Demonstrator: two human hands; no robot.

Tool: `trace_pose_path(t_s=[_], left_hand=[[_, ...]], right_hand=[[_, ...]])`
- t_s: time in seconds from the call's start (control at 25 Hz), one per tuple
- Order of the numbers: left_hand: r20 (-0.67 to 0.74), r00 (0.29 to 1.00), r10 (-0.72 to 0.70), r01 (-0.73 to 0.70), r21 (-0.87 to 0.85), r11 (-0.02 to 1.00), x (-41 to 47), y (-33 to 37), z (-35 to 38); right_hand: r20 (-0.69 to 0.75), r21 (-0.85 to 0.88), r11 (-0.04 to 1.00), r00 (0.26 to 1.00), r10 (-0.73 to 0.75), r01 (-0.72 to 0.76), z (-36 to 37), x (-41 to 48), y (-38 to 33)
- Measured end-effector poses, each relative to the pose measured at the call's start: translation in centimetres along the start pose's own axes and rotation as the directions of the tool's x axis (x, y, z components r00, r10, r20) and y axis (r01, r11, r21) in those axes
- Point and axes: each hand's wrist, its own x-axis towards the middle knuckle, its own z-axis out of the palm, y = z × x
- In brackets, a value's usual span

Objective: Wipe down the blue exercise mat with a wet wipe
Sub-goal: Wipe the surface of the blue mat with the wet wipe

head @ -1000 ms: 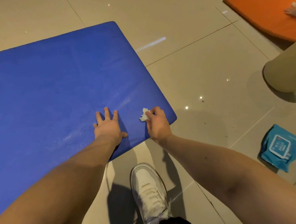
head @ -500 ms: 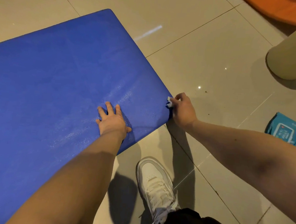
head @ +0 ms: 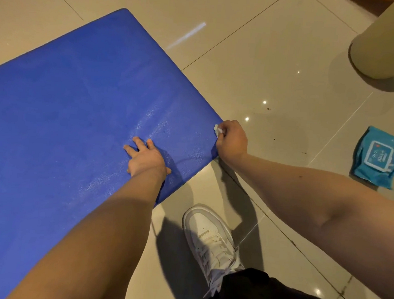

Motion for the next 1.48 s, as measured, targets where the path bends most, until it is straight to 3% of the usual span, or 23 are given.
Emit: trace_pose_path(t_s=[0.16,0.32,0.4,0.56,0.72,0.96,1.16,1.24,1.36,1.4,1.48], left_hand=[[-0.032,0.999,0.012,-0.012,0.004,1.0,-0.4,-0.3,0.0],[-0.044,0.999,0.008,-0.006,0.032,0.999,-0.4,-0.5,0.4],[-0.054,0.998,0.015,-0.012,0.042,0.999,-0.4,-0.7,0.5],[-0.052,0.998,0.023,-0.022,0.028,0.999,-0.5,-1.0,0.6],[-0.048,0.999,0.024,-0.024,0.019,1.0,-0.5,-0.8,0.3],[-0.04,0.999,0.011,-0.011,0.002,1.0,-0.3,-0.6,0.0],[-0.033,0.999,0.014,-0.014,0.002,1.0,-0.5,-0.7,-0.1],[-0.037,0.999,0.028,-0.027,0.008,1.0,-0.6,-0.7,0.0],[-0.041,0.999,0.025,-0.024,0.021,0.999,-0.7,-0.8,0.0],[-0.04,0.999,0.023,-0.022,0.023,0.999,-0.7,-0.7,-0.1],[-0.036,0.999,0.024,-0.024,0.01,1.0,-0.6,-0.6,-0.1]], right_hand=[[0.146,0.019,0.989,0.978,-0.149,0.148,1.8,-3.1,-0.4],[0.236,0.033,0.919,0.891,-0.388,0.392,1.3,-3.7,0.7],[0.204,-0.042,0.939,0.923,-0.327,0.342,0.7,-1.6,0.8],[0.039,-0.077,0.995,0.998,-0.052,0.055,-0.6,1.9,0.8],[0.0,-0.053,0.998,1.0,0.019,-0.019,-0.4,1.8,0.6],[0.153,0.034,0.976,0.964,-0.217,0.215,2.3,-5.0,-1.3],[0.37,-0.018,0.876,0.817,-0.443,0.483,1.9,-5.5,-2.0],[0.272,-0.041,0.893,0.865,-0.422,0.449,1.1,-2.8,-1.1],[0.099,-0.154,0.974,0.984,-0.151,0.165,-0.7,1.7,0.0],[0.068,-0.161,0.984,0.995,-0.071,0.081,-0.8,2.4,0.2],[0.048,-0.177,0.981,0.997,-0.067,0.075,-0.1,2.1,-0.4]])
